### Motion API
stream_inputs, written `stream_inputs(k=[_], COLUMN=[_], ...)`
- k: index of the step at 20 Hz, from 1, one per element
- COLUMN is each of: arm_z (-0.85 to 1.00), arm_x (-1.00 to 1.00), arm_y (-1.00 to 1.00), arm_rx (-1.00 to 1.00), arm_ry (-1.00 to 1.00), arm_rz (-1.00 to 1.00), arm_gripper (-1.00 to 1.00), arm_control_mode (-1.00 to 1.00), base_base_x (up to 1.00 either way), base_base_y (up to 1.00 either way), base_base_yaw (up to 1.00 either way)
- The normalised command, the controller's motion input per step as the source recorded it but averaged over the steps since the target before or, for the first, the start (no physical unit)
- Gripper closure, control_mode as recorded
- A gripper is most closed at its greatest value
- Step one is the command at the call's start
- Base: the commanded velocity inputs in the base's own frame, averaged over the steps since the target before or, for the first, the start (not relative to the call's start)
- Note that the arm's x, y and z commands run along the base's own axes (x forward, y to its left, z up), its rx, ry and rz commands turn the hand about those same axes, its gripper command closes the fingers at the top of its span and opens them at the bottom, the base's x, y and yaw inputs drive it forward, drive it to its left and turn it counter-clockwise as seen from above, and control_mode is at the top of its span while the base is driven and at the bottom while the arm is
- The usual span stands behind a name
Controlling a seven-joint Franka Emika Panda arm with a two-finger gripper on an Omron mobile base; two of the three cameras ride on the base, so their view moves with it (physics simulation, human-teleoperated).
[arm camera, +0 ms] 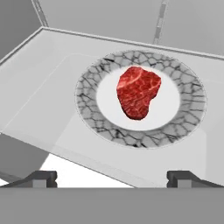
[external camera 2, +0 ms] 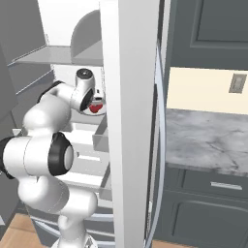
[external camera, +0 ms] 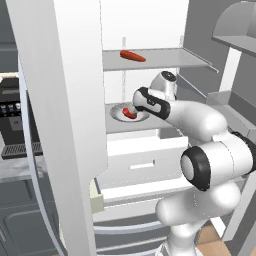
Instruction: Transport the steak from the fridge to the microwave and turn on the microwave.
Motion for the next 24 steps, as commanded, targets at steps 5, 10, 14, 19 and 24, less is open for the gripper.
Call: stream_inputs(k=[5,10,14,19,24], arm_z=[-0.12,-0.11,-0.12,-0.11,-0.09], arm_x=[0.25,0.23,0.20,0.18,0.16], arm_y=[0.04,0.07,0.09,0.07,0.03], arm_rx=[0.04,0.00,0.00,0.00,0.00], arm_ry=[0.00,0.00,0.00,0.00,0.00], arm_rz=[-0.08,-0.08,-0.07,-0.04,-0.01], arm_gripper=[-1.00,-1.00,-1.00,-1.00,-1.00], arm_control_mode=[-1.00,-1.00,-1.00,-1.00,-1.00], base_base_x=[0.00,0.00,0.00,0.00,0.00], base_base_y=[0.00,0.00,0.00,0.00,0.00], base_base_yaw=[0.00,0.00,0.00,0.00,0.00])
